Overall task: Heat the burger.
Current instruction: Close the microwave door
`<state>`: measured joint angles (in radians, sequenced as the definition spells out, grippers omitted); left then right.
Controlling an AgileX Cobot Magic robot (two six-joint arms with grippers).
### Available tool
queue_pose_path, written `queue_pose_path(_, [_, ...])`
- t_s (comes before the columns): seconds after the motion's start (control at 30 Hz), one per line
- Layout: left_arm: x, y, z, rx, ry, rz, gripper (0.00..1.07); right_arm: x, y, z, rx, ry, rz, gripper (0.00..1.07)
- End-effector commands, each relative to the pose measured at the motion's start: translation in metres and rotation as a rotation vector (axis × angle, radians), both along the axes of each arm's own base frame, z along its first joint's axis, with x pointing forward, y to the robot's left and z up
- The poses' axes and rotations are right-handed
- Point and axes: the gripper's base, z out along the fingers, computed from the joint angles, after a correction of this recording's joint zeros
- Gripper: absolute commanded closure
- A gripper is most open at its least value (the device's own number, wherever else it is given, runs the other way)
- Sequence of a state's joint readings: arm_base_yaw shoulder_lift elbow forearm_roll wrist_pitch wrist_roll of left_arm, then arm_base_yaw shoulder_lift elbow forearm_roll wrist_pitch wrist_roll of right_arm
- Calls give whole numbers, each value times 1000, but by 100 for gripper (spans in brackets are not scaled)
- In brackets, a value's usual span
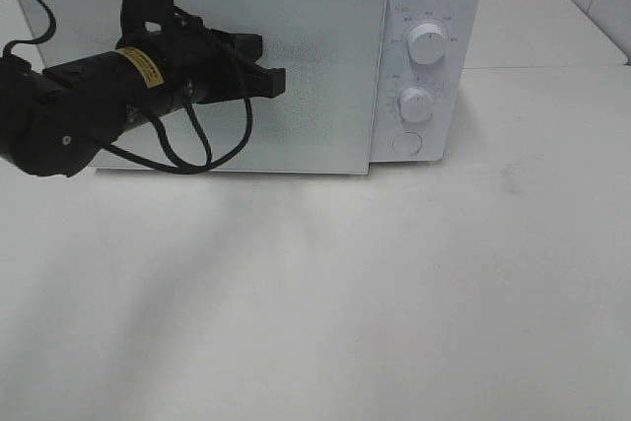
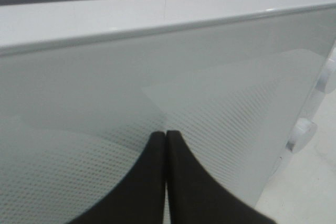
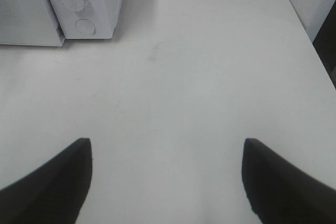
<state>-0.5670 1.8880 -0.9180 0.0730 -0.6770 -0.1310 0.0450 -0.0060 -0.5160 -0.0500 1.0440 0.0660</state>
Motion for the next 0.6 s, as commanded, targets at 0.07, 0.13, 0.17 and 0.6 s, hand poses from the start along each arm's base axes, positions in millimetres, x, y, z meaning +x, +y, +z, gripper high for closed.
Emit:
queue_pose_path(0.07, [10, -6, 1, -27, 14, 28, 107, -3, 0, 0, -9, -31, 0, 32])
queue_pose_path(0.13, [16, -9, 1, -30, 17, 34, 107, -3, 0, 0, -9, -31, 0, 32])
queue_pose_path(0.17, [18, -11, 1, -32, 16, 35, 107, -3, 0, 0, -9, -31, 0, 32])
queue_pose_path(0.6, [45, -27, 13, -79, -37, 49, 107, -3, 0, 0, -9, -31, 0, 32])
